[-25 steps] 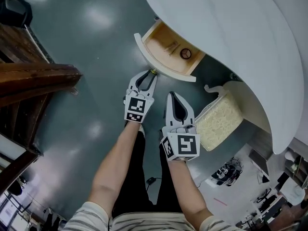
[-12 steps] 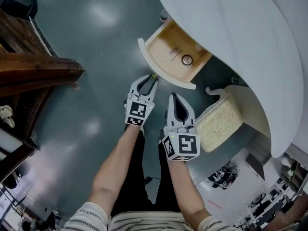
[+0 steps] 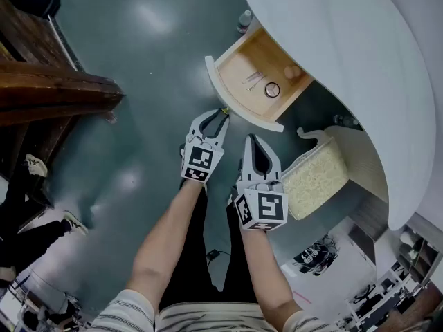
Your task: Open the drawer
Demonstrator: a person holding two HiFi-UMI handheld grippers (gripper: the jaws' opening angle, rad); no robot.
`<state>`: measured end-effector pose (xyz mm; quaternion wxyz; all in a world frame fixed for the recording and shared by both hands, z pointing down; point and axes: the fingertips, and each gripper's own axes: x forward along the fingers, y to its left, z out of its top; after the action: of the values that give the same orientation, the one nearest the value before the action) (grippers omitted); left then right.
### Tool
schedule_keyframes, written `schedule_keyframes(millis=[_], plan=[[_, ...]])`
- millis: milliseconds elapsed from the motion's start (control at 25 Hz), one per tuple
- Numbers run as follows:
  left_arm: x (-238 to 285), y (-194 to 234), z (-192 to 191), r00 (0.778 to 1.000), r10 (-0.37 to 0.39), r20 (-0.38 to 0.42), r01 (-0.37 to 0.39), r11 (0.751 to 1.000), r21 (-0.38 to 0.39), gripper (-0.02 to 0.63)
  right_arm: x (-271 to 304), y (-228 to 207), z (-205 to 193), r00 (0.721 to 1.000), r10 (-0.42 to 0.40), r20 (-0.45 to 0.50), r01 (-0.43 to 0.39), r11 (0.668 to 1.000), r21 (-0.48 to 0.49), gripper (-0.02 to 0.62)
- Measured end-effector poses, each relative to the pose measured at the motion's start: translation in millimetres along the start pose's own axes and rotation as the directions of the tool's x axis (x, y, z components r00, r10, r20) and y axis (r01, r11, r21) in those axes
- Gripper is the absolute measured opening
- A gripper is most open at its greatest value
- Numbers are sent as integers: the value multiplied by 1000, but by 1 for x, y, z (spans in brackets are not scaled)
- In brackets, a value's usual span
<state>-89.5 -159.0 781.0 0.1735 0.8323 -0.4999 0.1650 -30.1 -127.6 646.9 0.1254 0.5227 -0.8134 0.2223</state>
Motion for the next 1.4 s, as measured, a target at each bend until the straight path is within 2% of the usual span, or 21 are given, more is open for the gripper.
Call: schedule_keyframes(millis=[320,440,560,960,1400], plan=[[-23,-2,22,1000,4,27,-4,1000,-5,96,-6,10,17,1000,22,16,-22,1000,-21,14],[-36,-2,42,998,34,56,-33,999,-32,43,-10,14,29,999,39,28,-38,999,-27,14],[-52,-8,63,995,60,79,-55,997,-61,23,-19,19,42,998,52,31,-51,998,-30,14],[-109,-27,125,982,142,127,-123,981,-149,6,-56,32,92,994,100,51,-97,993,-59,14],[-153,-41,215,971,164,174,-147,983,-110,6,-86,45,158,984,162,73,-155,984,-92,14]])
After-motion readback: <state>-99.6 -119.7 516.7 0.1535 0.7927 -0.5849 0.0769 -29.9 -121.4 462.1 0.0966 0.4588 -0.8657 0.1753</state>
